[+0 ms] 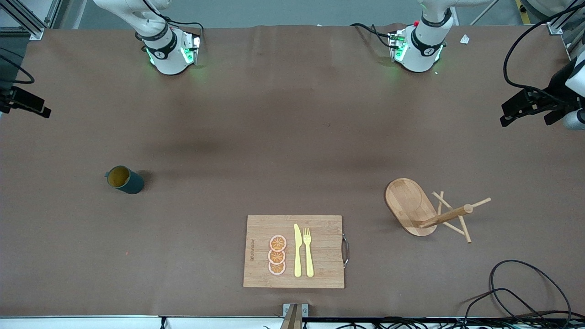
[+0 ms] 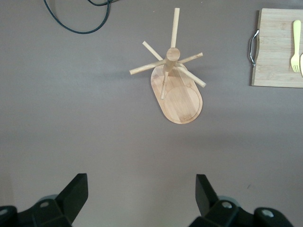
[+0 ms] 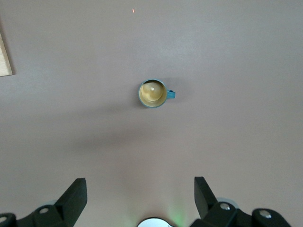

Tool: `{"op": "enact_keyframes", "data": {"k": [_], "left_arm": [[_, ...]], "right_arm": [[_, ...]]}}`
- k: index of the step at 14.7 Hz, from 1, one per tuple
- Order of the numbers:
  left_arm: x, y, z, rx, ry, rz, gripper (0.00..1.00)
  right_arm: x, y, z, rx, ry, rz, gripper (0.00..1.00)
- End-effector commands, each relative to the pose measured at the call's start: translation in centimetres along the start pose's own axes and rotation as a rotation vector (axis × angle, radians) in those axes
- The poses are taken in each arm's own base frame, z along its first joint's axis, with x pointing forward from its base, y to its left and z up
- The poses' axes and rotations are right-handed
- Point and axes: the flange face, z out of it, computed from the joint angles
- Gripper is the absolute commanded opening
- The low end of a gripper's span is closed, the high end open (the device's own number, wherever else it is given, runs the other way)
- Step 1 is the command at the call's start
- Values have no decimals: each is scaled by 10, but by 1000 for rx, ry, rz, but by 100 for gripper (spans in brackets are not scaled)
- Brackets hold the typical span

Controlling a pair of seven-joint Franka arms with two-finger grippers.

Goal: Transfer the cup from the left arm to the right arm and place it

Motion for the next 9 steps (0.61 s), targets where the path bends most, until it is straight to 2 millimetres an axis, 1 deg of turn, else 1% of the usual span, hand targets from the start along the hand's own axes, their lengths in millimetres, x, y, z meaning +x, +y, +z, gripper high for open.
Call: {"op": "enact_keyframes", "data": {"k": [1,7,9], "left_arm": [[1,-1,-3,8,8,13,100],[1,-2,-3,8,8,12,100],[1,-2,-3,8,8,12,100]], "right_arm": [[-19,-1,0,25,22,6,100],[-25,-1,0,26,14,4,100],[-27,-1,-3,27,20,4,100]]}}
